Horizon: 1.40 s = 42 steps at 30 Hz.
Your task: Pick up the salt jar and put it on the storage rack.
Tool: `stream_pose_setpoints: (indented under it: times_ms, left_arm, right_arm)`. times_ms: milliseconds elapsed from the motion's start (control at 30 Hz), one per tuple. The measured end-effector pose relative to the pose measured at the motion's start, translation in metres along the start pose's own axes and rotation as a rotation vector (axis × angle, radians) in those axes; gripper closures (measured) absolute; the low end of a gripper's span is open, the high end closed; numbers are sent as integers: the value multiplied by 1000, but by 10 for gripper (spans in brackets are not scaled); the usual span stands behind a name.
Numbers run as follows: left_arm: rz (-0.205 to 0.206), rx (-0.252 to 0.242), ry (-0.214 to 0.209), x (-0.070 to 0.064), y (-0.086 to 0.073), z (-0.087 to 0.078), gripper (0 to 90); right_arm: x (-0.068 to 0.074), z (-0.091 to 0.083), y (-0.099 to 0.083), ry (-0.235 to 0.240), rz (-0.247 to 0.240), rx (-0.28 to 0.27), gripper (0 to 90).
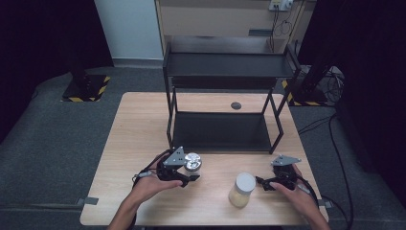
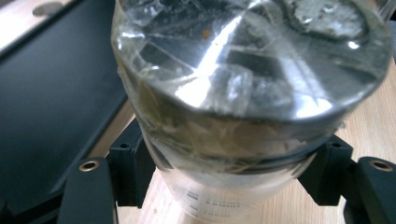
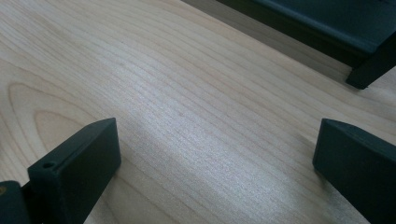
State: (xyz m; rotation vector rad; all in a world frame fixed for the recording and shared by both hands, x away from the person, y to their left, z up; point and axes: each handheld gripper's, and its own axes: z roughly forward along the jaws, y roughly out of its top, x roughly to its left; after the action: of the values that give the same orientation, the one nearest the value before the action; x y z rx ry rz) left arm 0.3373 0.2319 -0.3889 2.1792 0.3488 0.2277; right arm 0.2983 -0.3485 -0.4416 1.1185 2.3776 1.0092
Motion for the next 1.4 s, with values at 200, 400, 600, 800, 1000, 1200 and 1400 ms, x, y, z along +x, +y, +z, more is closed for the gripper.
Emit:
stream_pose_setpoints:
  times_ms: [200, 400, 600, 800, 1000, 1200, 1400]
  left_arm:
    - [2, -3, 17, 8, 17, -4, 296]
    - [16, -7, 45, 17, 35, -12, 296]
    - [39, 0, 54, 25, 53, -20, 296]
    - [47, -6, 57, 34, 70, -26, 296]
    - [65, 8, 54, 43, 90, -31, 296]
    - [74, 1, 52, 52, 112, -45, 296]
    - [82, 10, 59, 55, 128, -54, 296]
  right_arm:
    - [0, 0, 0, 0, 0, 0, 15]
    - [0, 0, 0, 0, 0, 0, 15]
    - [0, 0, 0, 2, -2, 0, 15]
    - [0, 0, 0, 1, -2, 0, 15]
    - [0, 0, 0, 1, -2, 0, 15]
    - [0, 0, 0, 1, -1, 0, 15]
    - [0, 0, 0, 1, -1, 0, 15]
